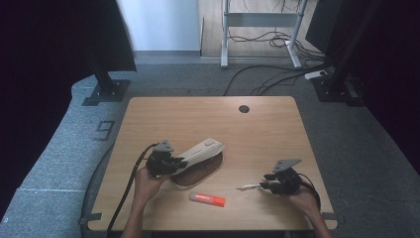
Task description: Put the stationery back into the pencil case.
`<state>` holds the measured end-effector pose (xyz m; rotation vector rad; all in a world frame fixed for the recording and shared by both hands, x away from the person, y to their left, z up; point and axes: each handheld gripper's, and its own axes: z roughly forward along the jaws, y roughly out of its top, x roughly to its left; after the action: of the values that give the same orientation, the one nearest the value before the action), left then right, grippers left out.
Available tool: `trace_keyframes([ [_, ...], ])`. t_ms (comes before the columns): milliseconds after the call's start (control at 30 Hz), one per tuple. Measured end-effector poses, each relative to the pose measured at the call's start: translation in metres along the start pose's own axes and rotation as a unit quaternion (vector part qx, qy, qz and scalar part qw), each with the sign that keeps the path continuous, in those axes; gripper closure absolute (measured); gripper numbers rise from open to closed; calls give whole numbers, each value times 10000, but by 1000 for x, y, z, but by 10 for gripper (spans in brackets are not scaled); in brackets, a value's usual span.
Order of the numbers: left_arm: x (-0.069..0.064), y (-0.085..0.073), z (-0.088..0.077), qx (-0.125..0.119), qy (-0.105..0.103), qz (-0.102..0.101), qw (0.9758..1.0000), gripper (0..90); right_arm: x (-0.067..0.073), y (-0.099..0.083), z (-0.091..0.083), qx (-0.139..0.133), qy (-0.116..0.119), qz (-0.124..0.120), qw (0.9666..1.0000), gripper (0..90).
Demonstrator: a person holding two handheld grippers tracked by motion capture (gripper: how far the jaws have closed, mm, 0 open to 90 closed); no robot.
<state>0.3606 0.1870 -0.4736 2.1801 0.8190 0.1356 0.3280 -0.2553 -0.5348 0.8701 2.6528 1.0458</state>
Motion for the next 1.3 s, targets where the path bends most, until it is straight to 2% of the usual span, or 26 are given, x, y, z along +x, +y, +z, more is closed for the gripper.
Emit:
trace_keyframes([
  [167, 0, 0, 0, 3, 1, 7, 10000, 761, 1, -1, 4, 33, -76, -97, 9999, 637],
  [533, -1, 0, 0, 20, 2, 19, 10000, 760, -4, 0, 4, 0, -340, 127, 9993, 775],
  [767, 0, 0, 0, 16, -1, 21, 10000, 760, -3, -1, 4, -53, -336, 251, 9991, 786],
  [900, 0, 0, 0, 3, 0, 16, 10000, 761, -2, 0, 2, -184, -305, 311, 9989, 787],
  [1300, 0, 0, -1, -60, 10, -23, 10000, 765, 4, 13, -8, -437, -200, 259, 9985, 787],
])
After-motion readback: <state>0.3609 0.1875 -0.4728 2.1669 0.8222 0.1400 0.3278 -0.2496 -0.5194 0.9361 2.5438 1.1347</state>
